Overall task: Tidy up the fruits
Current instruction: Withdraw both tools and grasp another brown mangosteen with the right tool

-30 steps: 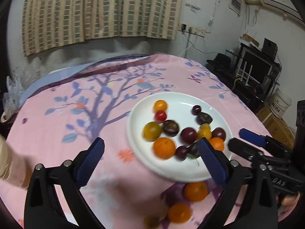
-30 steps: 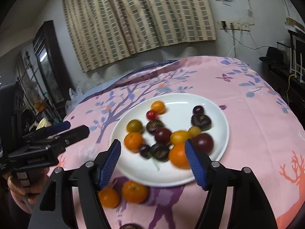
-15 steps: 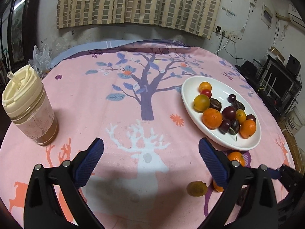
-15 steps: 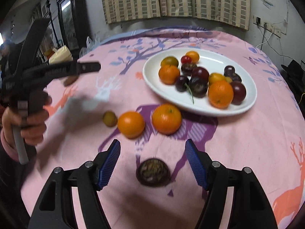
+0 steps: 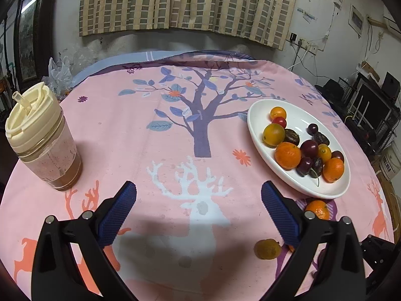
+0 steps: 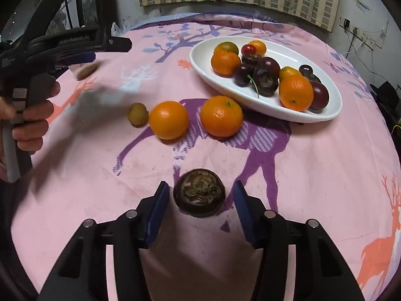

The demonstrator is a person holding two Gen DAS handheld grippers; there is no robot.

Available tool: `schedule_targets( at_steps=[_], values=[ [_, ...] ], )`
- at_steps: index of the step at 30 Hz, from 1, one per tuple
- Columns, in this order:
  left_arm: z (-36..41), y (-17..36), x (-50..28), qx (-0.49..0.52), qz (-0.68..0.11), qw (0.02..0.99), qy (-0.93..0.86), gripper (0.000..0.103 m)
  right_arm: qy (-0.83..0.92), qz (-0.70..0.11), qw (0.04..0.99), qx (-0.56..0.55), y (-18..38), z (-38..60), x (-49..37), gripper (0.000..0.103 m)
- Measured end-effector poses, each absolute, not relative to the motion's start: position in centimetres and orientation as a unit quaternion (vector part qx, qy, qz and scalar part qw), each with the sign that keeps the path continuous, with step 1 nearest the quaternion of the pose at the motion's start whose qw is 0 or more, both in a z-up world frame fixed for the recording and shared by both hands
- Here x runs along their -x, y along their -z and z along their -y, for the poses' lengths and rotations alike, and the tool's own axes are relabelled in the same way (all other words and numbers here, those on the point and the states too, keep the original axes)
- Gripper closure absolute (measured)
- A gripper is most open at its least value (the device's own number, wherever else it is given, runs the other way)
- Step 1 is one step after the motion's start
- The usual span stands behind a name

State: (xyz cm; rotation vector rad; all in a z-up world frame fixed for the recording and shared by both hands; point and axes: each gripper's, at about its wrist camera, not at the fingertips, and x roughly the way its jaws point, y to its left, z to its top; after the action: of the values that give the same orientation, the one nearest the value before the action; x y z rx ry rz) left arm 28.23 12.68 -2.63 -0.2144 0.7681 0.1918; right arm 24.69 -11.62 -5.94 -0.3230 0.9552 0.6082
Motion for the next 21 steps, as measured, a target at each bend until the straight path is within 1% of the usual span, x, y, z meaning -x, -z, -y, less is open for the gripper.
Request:
schedule_targets(
  at_steps=[2, 3, 7, 10, 12, 13, 14, 16, 17, 21],
  values=[
    [-12.8, 2.7, -28.2, 0.104, -0.375, 0.916, -0.095, 0.005, -0.287, -0.450, 0.833, 0.147, 5.9, 11.9, -24.7, 0.062],
    [-12.8, 2.7, -28.2, 0.104, -0.375, 0.916, -0.095, 0.005, -0.290, -0.451, 0.832, 0.139, 5.8, 12.1, -24.8, 0.063],
    [-12.5, 2.7, -27.9, 0.096, -0.381, 0.917, -0.063, 0.005, -0.289, -0.453, 0.840, 0.079, 5.1, 13.8, -25.9, 0.063],
    [-10.6, 3.1, -27.1, 0.059, -0.393, 0.918, 0.018, 0.006, -0.276, -0.456, 0.845, 0.046, 4.8, 14.8, -26.7, 0.063],
    [-8.6, 3.5, -26.2, 0.009, -0.392, 0.919, 0.047, 0.018, -0.271, -0.463, 0.843, 0.031, 4.9, 15.3, -27.1, 0.063],
    [-7.7, 4.0, -25.8, -0.013, -0.398, 0.915, 0.064, 0.029, -0.269, -0.465, 0.843, 0.029, 5.0, 15.4, -27.2, 0.063],
    [-7.1, 4.4, -25.7, -0.023, -0.404, 0.912, 0.075, 0.038, -0.267, -0.465, 0.843, 0.028, 5.1, 15.4, -27.2, 0.063],
    [-6.2, 5.1, -25.8, -0.036, -0.418, 0.903, 0.091, 0.047, -0.266, -0.464, 0.844, 0.030, 5.1, 15.4, -27.1, 0.063],
    [-5.9, 5.4, -25.8, -0.040, -0.422, 0.901, 0.095, 0.050, -0.267, -0.463, 0.844, 0.030, 5.1, 15.3, -27.1, 0.063],
    [-5.2, 6.0, -25.9, -0.045, -0.428, 0.895, 0.112, 0.052, -0.270, -0.462, 0.844, 0.032, 5.0, 15.4, -27.0, 0.063]
  ],
)
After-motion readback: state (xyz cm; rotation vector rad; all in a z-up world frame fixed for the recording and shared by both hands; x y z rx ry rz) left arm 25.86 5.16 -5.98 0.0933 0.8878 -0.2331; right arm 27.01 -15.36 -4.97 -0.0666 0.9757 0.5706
